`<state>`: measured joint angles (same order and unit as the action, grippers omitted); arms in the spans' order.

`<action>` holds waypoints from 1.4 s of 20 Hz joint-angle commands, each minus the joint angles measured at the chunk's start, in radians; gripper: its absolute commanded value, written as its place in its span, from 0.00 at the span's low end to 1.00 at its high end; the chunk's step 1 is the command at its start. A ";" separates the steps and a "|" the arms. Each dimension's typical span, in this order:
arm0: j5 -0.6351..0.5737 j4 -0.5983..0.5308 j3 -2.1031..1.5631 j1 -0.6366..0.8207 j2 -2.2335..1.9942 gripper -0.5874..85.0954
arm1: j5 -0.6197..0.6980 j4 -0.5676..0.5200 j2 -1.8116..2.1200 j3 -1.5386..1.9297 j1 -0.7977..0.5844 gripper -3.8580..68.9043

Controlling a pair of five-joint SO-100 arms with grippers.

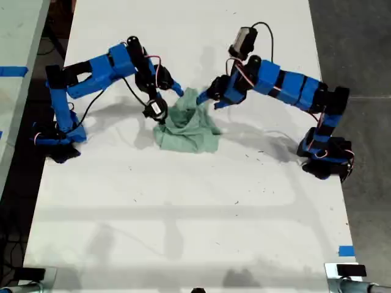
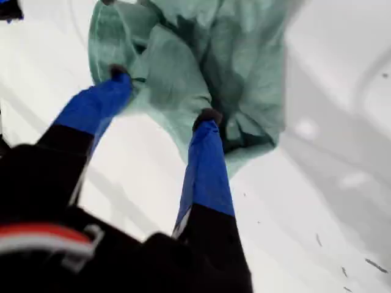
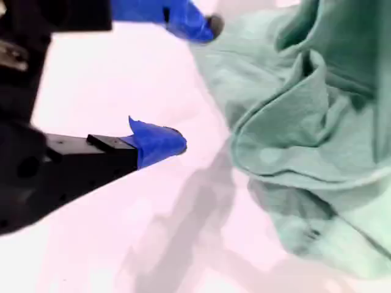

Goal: Fold t shirt

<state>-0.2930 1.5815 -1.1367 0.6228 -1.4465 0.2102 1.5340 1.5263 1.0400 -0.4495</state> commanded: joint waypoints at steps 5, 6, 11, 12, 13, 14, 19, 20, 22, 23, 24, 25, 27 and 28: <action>-0.078 0.017 -0.126 0.094 -0.565 0.39 | 0.075 0.186 0.580 0.322 -0.209 0.04; -0.067 0.012 -0.227 0.049 -0.666 0.39 | 0.048 0.150 0.695 0.453 -0.150 0.04; 0.215 -0.551 -1.258 -0.405 -1.471 0.26 | -0.104 -0.202 1.273 1.239 0.175 0.04; 0.255 -0.649 -1.466 -0.459 -1.661 0.24 | -0.132 -0.249 1.399 1.385 0.212 0.04; 0.284 -0.710 -1.663 -0.505 -1.878 0.24 | -0.160 -0.301 1.554 1.545 0.250 0.04; 0.290 -0.706 -1.830 -0.526 -2.111 0.24 | -0.176 -0.325 1.727 1.710 0.275 0.04; 0.557 -0.681 -2.100 -0.548 -2.146 0.25 | -0.259 -0.230 1.983 2.056 0.341 0.05; 0.684 -0.670 -2.097 -0.563 -2.151 0.25 | -0.302 -0.209 1.982 2.057 0.347 0.08; 0.696 -0.575 -2.092 -0.482 -2.154 0.26 | -0.407 -0.206 1.982 2.069 0.377 0.20; 0.583 -0.549 -2.095 -0.431 -2.154 0.25 | -0.397 -0.206 1.980 2.069 0.400 0.25; 0.400 -0.535 -2.091 -0.365 -2.151 0.26 | -0.331 -0.204 1.980 2.069 0.408 0.26; 0.253 -0.534 -2.088 -0.305 -2.152 0.26 | -0.132 -0.202 1.976 2.068 0.383 0.26; 0.244 -0.535 -2.088 -0.225 -2.154 0.26 | -0.003 -0.202 1.977 2.068 0.347 0.26; 0.244 -0.535 -2.088 -0.221 -2.154 0.26 | -0.005 -0.202 1.977 2.068 0.347 0.25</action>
<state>-0.0230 1.0446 -3.2229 0.3666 -3.5926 0.1810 1.3254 3.4944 3.0557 -0.0859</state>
